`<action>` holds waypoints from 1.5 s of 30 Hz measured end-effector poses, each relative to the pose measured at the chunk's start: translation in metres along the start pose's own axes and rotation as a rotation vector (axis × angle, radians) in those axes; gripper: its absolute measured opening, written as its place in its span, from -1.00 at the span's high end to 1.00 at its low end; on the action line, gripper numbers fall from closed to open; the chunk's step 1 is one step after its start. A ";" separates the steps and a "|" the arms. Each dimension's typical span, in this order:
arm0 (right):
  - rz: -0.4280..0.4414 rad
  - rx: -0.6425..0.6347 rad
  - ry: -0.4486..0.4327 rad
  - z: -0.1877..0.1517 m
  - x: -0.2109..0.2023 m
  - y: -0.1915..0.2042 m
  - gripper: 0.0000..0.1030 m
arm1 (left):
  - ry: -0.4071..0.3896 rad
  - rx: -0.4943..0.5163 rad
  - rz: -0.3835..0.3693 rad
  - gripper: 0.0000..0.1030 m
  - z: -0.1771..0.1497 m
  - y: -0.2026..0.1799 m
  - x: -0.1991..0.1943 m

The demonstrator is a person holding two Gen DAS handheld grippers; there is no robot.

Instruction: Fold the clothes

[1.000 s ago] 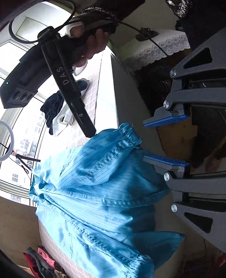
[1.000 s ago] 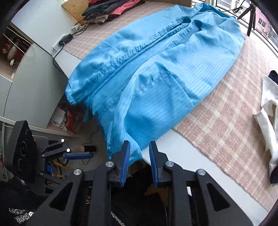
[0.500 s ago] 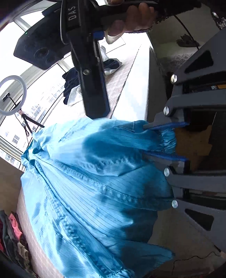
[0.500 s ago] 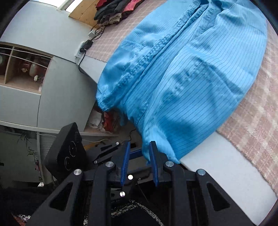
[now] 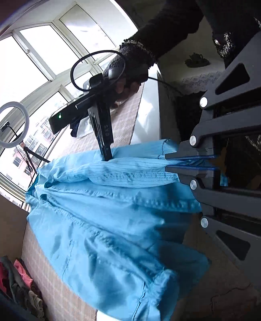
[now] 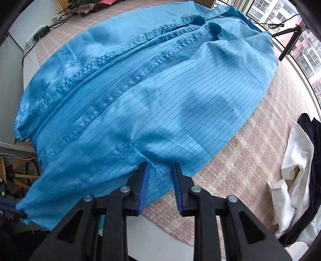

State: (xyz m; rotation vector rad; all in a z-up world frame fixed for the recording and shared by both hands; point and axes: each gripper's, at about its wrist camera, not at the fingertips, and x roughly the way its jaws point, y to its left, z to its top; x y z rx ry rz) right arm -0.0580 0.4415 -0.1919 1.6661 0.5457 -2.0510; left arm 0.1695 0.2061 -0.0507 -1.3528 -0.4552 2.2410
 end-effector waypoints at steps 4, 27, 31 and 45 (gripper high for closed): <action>0.002 0.002 0.001 0.001 -0.001 -0.004 0.48 | 0.036 -0.019 0.097 0.92 -0.013 0.022 0.017; 0.271 0.033 -0.256 -0.015 -0.040 0.059 0.41 | -0.068 -0.005 0.151 0.37 -0.019 0.015 -0.026; 0.200 0.179 -0.285 0.004 -0.067 -0.010 0.29 | -0.015 0.078 0.146 0.24 -0.020 0.004 -0.008; -0.019 -0.100 -0.178 0.177 -0.020 -0.129 -0.01 | 0.090 0.026 0.145 0.34 -0.003 -0.012 0.042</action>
